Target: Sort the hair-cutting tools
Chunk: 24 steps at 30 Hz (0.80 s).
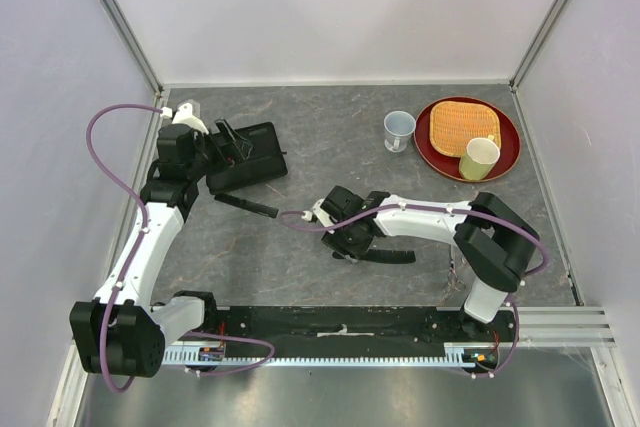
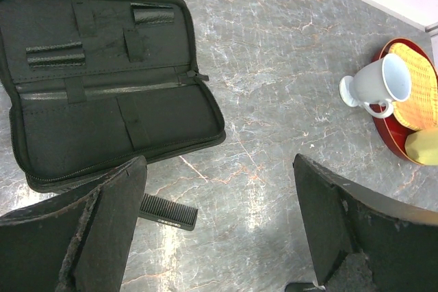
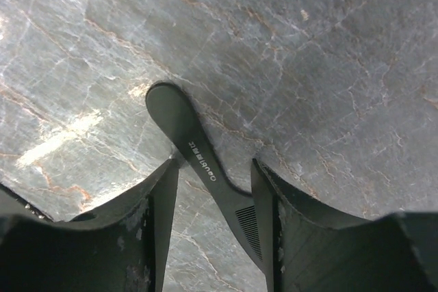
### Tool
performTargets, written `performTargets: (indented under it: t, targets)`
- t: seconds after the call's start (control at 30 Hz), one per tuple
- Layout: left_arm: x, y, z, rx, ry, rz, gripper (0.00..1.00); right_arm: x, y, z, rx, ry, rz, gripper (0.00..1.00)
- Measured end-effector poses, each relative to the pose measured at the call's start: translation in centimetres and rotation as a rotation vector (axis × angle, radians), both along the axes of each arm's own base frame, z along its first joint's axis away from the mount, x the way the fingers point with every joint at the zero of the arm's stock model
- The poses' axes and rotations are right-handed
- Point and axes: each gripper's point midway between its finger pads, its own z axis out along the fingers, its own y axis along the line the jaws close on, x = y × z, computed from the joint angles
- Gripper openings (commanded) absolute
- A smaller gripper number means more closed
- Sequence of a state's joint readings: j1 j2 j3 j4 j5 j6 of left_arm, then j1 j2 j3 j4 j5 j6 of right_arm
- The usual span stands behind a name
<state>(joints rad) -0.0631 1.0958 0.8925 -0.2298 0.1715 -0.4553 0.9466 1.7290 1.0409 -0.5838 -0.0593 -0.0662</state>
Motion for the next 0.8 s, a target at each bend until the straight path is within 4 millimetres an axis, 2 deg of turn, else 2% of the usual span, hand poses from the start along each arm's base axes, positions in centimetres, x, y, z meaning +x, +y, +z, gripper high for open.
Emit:
performTargets:
  t: [0.07,0.17,0.27,0.53,0.63,0.8]
  targets:
    - [0.0,0.0,0.0,0.001,0.000,0.000,0.94,0.3,-0.1,-0.1,-0.010,-0.014,-0.002,0.41]
    - [0.0,0.0,0.0,0.003,-0.001,-0.001,0.94,0.6,0.0,-0.1,-0.013,-0.027,-0.008,0.33]
    - [0.0,0.0,0.0,0.006,-0.001,-0.002,0.94,0.9,0.2,-0.1,-0.015,-0.029,-0.011,0.28]
    - [0.0,0.1,0.0,0.008,-0.003,-0.002,0.94,1.6,0.4,-0.2,-0.052,-0.024,-0.052,0.28]
    - [0.0,0.1,0.0,0.008,-0.003,-0.002,0.94,3.2,0.7,-0.1,-0.058,-0.054,-0.119,0.28]
    - [0.0,0.1,0.0,0.008,-0.004,-0.002,0.94,7.1,0.8,0.1,-0.035,-0.109,-0.265,0.29]
